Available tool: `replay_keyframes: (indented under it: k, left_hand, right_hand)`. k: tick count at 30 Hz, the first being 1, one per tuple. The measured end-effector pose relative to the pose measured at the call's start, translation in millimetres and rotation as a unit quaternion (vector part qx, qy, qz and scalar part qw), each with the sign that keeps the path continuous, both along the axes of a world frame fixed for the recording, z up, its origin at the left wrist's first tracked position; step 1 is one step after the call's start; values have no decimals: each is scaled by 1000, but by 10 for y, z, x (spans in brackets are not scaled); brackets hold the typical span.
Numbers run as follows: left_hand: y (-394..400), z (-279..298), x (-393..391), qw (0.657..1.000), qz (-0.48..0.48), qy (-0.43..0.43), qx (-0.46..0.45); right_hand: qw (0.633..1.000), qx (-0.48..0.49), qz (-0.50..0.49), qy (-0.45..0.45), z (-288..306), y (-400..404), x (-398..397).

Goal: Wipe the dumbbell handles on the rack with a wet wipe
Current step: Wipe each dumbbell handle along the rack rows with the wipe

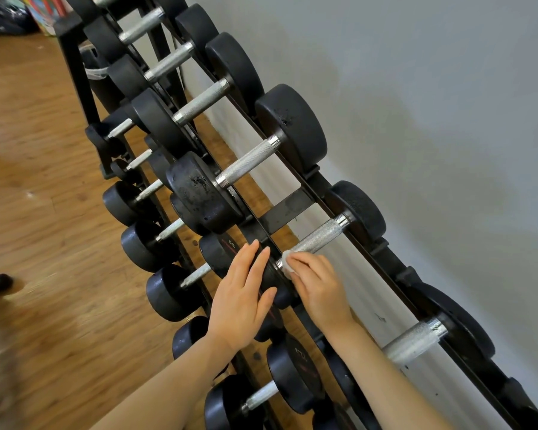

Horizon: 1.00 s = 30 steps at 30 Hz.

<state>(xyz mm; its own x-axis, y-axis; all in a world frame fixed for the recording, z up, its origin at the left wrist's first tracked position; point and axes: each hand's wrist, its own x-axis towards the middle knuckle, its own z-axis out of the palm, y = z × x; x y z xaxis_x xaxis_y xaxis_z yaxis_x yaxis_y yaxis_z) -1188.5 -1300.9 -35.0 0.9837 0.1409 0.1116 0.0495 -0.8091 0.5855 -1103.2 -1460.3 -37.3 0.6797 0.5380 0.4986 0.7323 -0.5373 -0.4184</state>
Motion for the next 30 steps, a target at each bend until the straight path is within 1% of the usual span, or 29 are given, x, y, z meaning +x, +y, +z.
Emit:
replay_keyframes:
  k: [1,3,4,5,7,10,13,20,22,25,30]
  left_hand:
    - [-2,-1,2,1000,1,0,0]
    - [-6,1,1,1000,0,0,1]
    - [-6,5,-1,1000,0,0,1]
    - [-5,6,-3,1000,0,0,2]
    - [-4,-1,-4,1000,0,2,6]
    - [-6,-18,-3,1000,4,6,11]
    - [-16,-26,-7,1000,6,8,21]
    - [-146,65,-36,997,45,23,57]
    - [-203,81,-59,996,59,30,64]
    - [-263,97,-108,993,63,45,85]
    - [-343,175,-295,994,28,64,89]
  right_hand:
    - [1000,15,-15,17,5,-24,27]
    - [992,73,-84,66,22,-81,70]
    - [987,93,-110,73,21,-96,74]
    - [986,92,-123,66,9,-99,64]
    - [987,93,-111,71,-20,-85,26]
    - [990,81,-51,108,-28,-62,-37]
    - [990,61,-4,125,-32,-53,-58]
    - [989,59,-10,134,30,-52,-44]
    - [988,63,-34,138,58,-88,-49]
    - [980,84,-113,141,137,-221,-108]
    - [968,91,-196,128,366,-468,-398]
